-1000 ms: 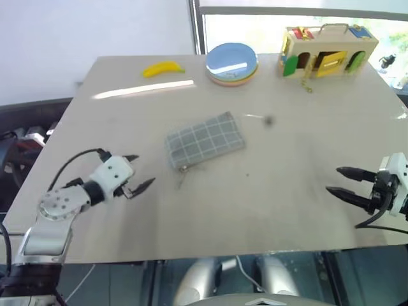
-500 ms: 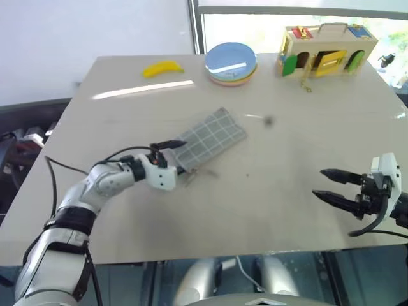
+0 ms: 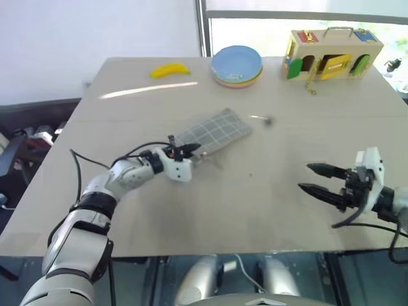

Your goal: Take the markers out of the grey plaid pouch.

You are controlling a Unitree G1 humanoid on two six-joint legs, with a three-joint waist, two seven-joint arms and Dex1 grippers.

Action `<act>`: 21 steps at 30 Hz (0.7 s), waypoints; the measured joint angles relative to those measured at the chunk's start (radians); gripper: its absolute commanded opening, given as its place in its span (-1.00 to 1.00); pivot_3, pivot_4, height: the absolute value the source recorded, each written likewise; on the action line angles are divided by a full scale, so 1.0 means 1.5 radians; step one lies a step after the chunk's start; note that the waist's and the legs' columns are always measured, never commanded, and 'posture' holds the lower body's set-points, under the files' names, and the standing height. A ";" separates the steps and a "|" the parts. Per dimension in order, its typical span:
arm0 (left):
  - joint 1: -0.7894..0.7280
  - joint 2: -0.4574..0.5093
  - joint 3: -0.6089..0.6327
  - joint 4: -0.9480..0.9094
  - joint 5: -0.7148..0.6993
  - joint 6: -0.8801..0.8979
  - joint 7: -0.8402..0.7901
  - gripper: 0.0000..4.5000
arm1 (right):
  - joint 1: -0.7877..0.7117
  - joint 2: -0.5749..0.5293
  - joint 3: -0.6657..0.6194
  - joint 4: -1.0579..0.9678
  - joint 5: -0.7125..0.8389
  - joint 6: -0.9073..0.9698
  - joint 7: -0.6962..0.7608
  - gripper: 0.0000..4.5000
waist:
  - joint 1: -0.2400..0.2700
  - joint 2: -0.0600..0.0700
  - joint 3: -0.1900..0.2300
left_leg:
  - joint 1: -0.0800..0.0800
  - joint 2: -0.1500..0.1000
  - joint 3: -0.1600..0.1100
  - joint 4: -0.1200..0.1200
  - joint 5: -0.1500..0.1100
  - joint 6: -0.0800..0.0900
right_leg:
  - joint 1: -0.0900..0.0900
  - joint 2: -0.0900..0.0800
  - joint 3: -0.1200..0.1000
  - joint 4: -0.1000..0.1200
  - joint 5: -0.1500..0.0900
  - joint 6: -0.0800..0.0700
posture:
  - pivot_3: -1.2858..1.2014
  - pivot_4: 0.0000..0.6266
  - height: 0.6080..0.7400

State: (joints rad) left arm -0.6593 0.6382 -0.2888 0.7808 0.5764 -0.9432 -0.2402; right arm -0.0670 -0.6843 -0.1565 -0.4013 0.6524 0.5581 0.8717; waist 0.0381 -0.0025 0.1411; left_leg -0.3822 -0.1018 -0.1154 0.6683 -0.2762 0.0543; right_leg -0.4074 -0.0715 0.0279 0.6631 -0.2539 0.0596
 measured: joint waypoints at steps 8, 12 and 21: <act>0.031 -0.055 -0.022 -0.135 -0.036 0.057 -0.061 -0.97 | -0.129 0.090 0.178 0.099 -0.148 -0.009 -0.078 0.54 | -0.012 -0.001 0.000 | -0.009 -0.001 -0.001 0.001 0.001 -0.001 | -0.007 0.000 -0.002 -0.001 0.000 0.000 | 0.03 -0.52 1.00; 0.065 -0.081 -0.028 -0.210 -0.039 0.105 -0.078 -0.97 | -0.201 0.176 0.229 0.194 -0.174 0.028 -0.106 0.54 | -0.031 -0.001 0.000 | -0.009 0.000 -0.001 0.001 0.001 -0.001 | -0.008 0.000 -0.002 -0.001 0.000 0.000 | 0.03 -0.52 1.00; 0.074 -0.094 -0.043 -0.248 -0.034 0.146 -0.086 -1.00 | -0.248 0.218 0.251 0.244 -0.180 0.050 -0.087 -0.25 | -0.034 -0.001 0.000 | -0.009 0.000 -0.001 0.001 0.001 -0.001 | -0.008 0.000 -0.003 0.000 0.000 0.000 | 0.03 -0.52 1.00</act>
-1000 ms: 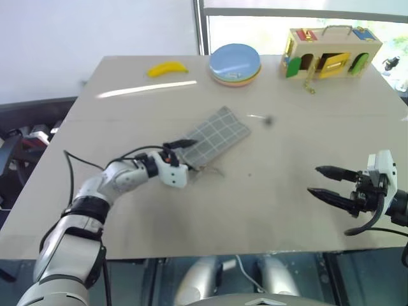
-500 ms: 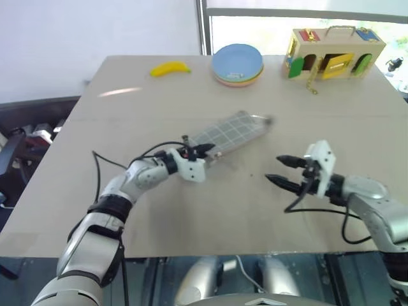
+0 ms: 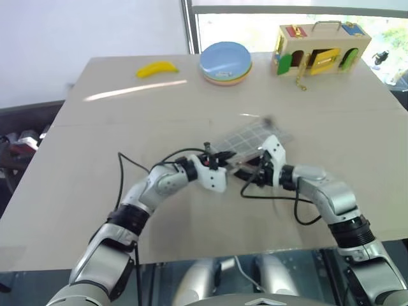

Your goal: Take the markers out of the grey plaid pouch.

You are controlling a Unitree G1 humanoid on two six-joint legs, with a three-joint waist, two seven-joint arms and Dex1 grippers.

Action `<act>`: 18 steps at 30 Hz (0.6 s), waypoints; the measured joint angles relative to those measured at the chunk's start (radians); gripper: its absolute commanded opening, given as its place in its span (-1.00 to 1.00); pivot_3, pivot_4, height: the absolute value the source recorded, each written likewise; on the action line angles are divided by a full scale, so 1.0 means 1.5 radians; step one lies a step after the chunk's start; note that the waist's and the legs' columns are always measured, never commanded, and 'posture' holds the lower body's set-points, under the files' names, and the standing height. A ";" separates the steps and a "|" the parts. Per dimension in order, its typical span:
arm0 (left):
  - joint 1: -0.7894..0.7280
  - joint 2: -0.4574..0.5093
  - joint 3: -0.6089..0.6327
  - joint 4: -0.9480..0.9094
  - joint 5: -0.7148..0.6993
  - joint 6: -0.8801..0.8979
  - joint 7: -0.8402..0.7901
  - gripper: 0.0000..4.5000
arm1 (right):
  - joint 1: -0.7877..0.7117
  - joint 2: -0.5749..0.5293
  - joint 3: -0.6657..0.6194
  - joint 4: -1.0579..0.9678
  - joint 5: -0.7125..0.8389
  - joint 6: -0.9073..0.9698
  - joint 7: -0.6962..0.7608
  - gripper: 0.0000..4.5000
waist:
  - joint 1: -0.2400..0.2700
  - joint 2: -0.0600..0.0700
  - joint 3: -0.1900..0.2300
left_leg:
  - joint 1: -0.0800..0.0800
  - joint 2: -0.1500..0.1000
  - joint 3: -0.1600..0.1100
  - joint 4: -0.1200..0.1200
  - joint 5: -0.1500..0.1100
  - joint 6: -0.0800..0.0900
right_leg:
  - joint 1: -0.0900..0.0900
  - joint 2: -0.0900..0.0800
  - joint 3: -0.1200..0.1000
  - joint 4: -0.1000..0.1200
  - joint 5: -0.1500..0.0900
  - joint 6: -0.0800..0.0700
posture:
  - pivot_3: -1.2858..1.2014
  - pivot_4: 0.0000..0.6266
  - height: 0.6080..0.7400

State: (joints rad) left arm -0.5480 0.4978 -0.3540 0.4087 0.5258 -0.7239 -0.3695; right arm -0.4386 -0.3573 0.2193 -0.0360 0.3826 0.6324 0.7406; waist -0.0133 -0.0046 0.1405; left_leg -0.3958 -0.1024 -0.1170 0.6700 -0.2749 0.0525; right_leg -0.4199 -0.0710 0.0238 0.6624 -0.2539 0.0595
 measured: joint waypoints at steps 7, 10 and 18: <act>0.000 0.002 -0.001 0.000 0.001 0.001 0.001 -1.00 | 0.021 -0.048 0.001 -0.045 0.000 0.025 0.025 -0.99 | 0.000 0.000 0.000 | 0.000 0.000 0.000 0.000 0.000 0.000 | 0.000 0.000 0.000 0.000 0.000 0.000 | 0.03 -0.52 1.00; -0.001 0.004 -0.002 0.000 0.001 0.001 0.001 -1.00 | 0.030 -0.067 -0.016 -0.055 0.004 0.027 0.025 -0.99 | 0.000 0.000 0.000 | 0.000 0.000 0.000 0.000 0.000 0.000 | 0.000 0.000 0.000 0.000 0.000 0.000 | 0.03 -0.52 1.00; 0.003 0.007 -0.007 -0.010 -0.008 -0.001 -0.001 -1.00 | 0.013 -0.164 -0.141 0.126 -0.039 -0.050 -0.044 -0.99 | 0.004 0.000 0.000 | 0.000 0.000 0.000 0.000 0.000 0.000 | 0.000 0.000 0.000 0.000 0.000 0.000 | 0.03 -0.52 1.00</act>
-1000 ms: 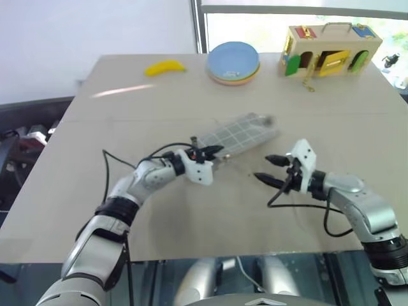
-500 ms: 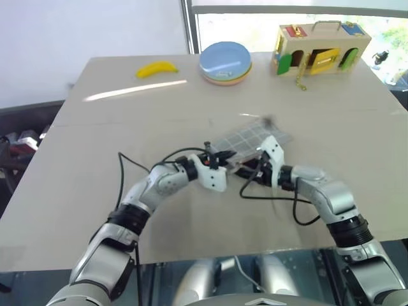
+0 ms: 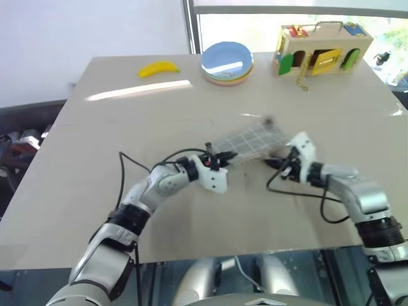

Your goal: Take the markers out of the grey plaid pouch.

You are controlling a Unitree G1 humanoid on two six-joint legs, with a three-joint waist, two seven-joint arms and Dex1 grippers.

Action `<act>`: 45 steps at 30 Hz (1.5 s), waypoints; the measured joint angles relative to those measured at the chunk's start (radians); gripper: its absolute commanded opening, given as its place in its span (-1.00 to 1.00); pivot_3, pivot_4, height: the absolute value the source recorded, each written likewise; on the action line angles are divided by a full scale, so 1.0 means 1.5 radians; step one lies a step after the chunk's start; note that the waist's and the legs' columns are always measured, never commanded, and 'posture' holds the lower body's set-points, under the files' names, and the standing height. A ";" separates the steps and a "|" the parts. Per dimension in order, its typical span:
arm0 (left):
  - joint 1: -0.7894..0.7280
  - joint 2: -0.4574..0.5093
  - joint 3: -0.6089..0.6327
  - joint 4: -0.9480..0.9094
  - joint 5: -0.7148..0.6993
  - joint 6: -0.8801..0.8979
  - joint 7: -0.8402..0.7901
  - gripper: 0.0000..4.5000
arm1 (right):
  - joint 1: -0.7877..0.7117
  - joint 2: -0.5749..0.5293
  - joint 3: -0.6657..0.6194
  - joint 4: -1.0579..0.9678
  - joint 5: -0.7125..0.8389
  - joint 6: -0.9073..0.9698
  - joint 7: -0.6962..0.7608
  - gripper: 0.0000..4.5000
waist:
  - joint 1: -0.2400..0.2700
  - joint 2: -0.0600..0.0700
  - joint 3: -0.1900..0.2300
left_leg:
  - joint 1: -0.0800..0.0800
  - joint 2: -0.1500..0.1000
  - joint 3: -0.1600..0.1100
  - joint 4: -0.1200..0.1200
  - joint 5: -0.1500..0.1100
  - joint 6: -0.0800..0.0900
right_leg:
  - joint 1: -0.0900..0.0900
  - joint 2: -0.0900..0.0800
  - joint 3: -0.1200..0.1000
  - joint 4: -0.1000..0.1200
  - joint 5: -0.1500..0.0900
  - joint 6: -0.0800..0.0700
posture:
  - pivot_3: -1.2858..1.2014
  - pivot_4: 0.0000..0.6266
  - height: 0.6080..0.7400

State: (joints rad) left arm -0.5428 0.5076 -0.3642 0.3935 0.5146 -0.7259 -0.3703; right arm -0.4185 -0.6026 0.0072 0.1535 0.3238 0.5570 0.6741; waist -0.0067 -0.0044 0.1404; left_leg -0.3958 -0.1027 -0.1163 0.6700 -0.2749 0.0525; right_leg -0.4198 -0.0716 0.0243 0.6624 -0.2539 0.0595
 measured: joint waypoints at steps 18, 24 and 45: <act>0.013 -0.018 0.020 -0.035 -0.064 0.070 -0.031 -1.00 | 0.028 0.028 -0.069 -0.211 0.202 0.176 0.054 0.25 | -0.003 0.000 0.000 | 0.000 0.001 -0.001 0.000 0.000 0.000 | 0.000 0.000 0.003 0.000 0.000 0.000 | 0.03 -0.52 1.00; 0.013 -0.036 0.019 -0.047 -0.071 0.082 -0.042 -1.00 | 0.016 0.075 -0.069 -0.232 0.246 0.209 0.019 -0.91 | 0.000 0.000 0.000 | 0.000 0.000 -0.001 0.001 0.000 0.000 | 0.001 0.000 0.002 0.000 0.000 0.000 | 0.03 -0.52 1.00; 0.013 -0.059 0.019 -0.071 -0.084 0.115 -0.061 -1.00 | -0.011 0.090 -0.039 -0.201 0.230 0.197 0.034 -0.91 | -0.003 0.000 0.000 | 0.000 0.000 -0.001 0.000 0.000 0.000 | 0.000 0.000 0.002 0.000 0.000 0.000 | 0.03 -0.52 1.00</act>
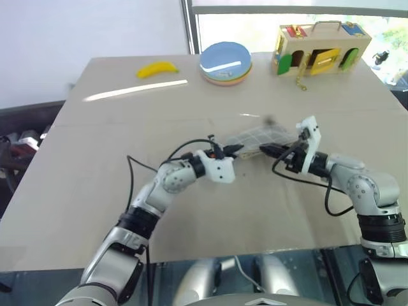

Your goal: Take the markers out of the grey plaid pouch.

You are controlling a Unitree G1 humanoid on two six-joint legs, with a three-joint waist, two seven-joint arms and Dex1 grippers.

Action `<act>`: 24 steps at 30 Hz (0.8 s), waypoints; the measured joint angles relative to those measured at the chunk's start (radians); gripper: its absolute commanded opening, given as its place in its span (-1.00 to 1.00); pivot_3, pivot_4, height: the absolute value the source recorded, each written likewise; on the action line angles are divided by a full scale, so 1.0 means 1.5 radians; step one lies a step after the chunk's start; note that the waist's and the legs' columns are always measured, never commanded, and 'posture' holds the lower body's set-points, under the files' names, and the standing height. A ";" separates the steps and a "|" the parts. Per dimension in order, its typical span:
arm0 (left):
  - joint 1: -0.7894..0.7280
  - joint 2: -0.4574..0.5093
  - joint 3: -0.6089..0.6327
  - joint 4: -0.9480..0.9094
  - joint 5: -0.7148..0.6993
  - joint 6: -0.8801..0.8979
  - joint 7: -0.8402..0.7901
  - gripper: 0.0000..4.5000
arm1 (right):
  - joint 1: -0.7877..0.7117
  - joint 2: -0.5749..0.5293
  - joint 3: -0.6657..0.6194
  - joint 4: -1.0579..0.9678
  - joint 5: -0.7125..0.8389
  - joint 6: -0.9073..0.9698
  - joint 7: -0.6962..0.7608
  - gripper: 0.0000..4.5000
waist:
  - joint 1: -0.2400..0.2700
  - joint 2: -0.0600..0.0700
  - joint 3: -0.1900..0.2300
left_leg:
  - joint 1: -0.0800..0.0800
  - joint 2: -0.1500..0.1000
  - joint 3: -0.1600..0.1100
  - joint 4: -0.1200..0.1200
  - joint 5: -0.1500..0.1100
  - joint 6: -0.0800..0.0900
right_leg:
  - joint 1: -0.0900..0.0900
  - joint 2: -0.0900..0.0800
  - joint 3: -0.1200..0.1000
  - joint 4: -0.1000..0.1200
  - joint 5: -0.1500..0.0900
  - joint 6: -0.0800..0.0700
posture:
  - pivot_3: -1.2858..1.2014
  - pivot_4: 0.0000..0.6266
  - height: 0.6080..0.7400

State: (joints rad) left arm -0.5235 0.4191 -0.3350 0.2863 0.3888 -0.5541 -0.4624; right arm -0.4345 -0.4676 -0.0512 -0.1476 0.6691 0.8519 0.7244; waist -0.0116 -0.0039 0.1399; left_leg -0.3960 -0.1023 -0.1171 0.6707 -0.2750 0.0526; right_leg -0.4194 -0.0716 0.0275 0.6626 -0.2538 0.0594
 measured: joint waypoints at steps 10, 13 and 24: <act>0.000 -0.011 0.000 0.000 -0.006 0.011 -0.002 -1.00 | 0.018 0.000 0.016 -0.022 0.007 0.006 0.017 -0.91 | 0.000 0.000 0.000 | 0.000 0.000 0.000 0.000 0.000 0.000 | 0.000 0.000 0.000 0.000 0.000 0.000 | 0.03 -0.52 1.00; 0.000 -0.012 0.000 0.000 -0.007 0.012 -0.003 -1.00 | 0.021 0.000 0.026 -0.025 0.006 0.005 0.019 -0.91 | 0.000 0.000 0.000 | 0.000 0.000 0.000 0.000 0.000 0.000 | 0.000 0.000 0.000 0.000 0.000 0.000 | 0.03 -0.52 1.00; 0.000 -0.010 0.000 -0.003 -0.015 0.008 -0.016 -1.00 | 0.010 0.024 0.021 0.001 -0.003 -0.006 -0.018 -0.91 | -0.001 0.000 0.000 | 0.000 0.000 0.000 0.000 0.000 0.000 | 0.000 0.000 0.000 0.000 0.000 0.000 | 0.03 -0.52 1.00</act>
State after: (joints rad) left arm -0.5228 0.4038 -0.3353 0.2820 0.3663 -0.5418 -0.4865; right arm -0.4199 -0.4315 -0.0202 -0.1468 0.6651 0.8435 0.6968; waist -0.0125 -0.0039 0.1399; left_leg -0.3960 -0.1023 -0.1170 0.6708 -0.2750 0.0526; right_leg -0.4195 -0.0714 0.0275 0.6627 -0.2538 0.0594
